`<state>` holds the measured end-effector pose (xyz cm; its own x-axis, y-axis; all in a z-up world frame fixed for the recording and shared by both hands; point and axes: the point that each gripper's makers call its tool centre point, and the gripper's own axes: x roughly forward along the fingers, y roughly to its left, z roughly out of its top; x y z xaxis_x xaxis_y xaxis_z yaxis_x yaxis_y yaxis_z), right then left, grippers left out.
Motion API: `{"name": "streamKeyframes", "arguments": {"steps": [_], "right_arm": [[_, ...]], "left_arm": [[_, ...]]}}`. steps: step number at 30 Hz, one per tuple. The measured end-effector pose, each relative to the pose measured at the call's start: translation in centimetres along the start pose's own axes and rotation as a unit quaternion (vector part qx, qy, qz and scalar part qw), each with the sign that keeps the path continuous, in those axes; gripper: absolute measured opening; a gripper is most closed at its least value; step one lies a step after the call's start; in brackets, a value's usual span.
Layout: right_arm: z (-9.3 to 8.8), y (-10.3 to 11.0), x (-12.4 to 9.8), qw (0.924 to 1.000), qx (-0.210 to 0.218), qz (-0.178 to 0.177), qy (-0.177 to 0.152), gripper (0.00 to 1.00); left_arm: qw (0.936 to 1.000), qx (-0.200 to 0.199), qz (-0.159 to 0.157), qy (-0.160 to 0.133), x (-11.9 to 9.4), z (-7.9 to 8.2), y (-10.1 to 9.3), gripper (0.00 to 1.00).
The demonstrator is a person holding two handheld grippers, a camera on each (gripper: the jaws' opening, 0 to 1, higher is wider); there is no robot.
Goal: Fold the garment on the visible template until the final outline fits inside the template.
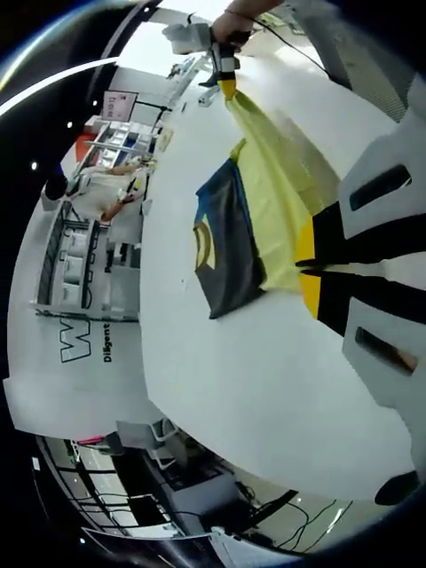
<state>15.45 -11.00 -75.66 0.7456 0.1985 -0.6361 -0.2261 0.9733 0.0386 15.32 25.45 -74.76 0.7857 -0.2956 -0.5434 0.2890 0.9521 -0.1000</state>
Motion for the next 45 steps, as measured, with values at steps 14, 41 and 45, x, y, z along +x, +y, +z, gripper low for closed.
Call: {"name": "streamKeyframes", "arguments": {"steps": [14, 41, 45], "right_arm": [[2.8, -0.8, 2.1, 0.9999, -0.004, -0.002, -0.017, 0.00], [11.4, -2.5, 6.9, 0.9948, -0.053, -0.007, -0.087, 0.00], [12.2, -3.1, 7.8, 0.9942, -0.061, -0.012, -0.088, 0.00]], "left_arm": [[0.9995, -0.007, 0.004, -0.029, 3.0, 3.4, 1.2, 0.05], [0.9959, 0.066, 0.014, -0.060, 10.1, 10.9, 3.8, 0.05], [0.9947, 0.082, 0.014, -0.060, 11.3, 11.8, 4.0, 0.05]]}}
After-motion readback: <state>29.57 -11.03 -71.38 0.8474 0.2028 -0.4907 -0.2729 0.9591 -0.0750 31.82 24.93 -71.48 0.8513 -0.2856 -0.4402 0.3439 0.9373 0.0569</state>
